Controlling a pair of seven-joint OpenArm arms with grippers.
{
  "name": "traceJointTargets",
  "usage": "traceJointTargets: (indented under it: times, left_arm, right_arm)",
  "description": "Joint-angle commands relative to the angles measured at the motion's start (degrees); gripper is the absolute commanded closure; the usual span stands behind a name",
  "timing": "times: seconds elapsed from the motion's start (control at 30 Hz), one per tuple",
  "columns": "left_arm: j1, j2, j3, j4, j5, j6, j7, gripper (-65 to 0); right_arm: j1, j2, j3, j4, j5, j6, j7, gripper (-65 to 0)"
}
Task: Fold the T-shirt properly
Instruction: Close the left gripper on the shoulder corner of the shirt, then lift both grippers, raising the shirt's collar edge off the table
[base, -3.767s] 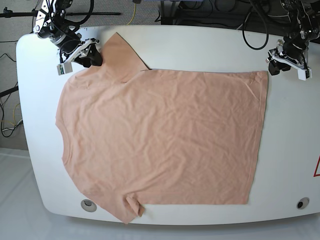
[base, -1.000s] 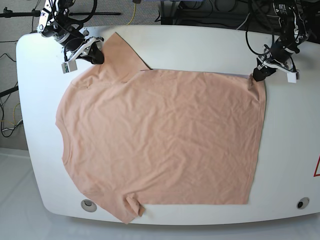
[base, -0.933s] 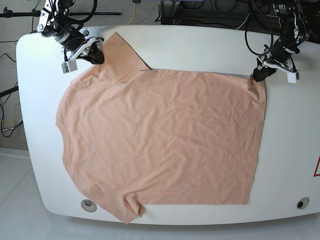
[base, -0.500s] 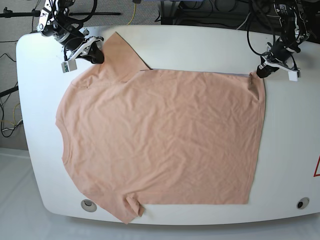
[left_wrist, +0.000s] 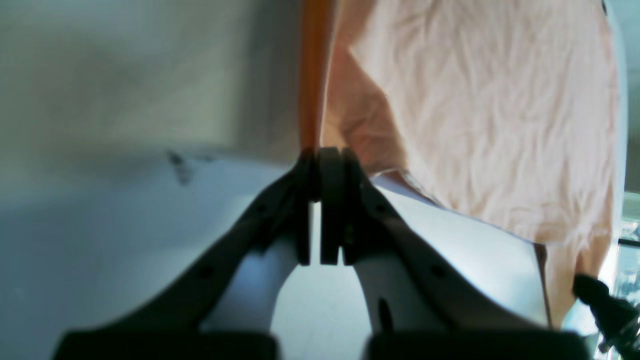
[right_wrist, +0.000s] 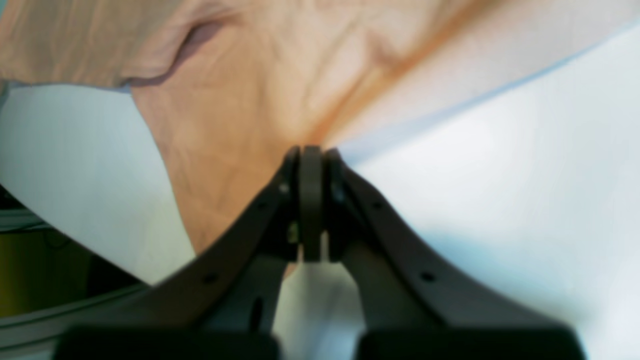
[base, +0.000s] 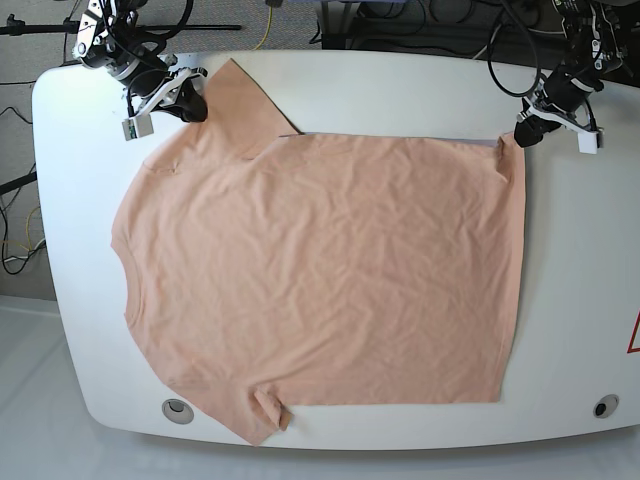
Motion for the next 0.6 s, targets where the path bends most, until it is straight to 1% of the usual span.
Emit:
traceJointTargets:
  times: [0.0, 0.3, 0.37, 0.57]
  left_arm:
    - [0.6, -1.2, -0.3, 1.7, -0.9, -0.2, 0.1, 0.0]
    - [1.3, -2.9, -0.3, 1.9, 0.6, 0.4, 0.8, 0.0]
    - [0.5, -4.1, -0.3, 1.4, 2.0, 0.6, 1.2, 0.0]
    - [0.2, -4.9, -0.3, 1.7, 3.6, 0.6, 1.2, 0.0]
  right_arm:
    - [-0.8, 0.6, 0.8, 0.8, -0.4, -0.1, -0.6, 0.0]
    - [-2.5, 0.6, 1.9, 1.4, -0.3, -0.1, -0.8, 0.0]
    - [-3.3, 0.7, 2.1, 2.6, -0.2, -0.1, -0.4, 0.0]
    - [-4.4, 0.8, 2.7, 4.0, -0.1, -0.1, -0.5, 0.0]
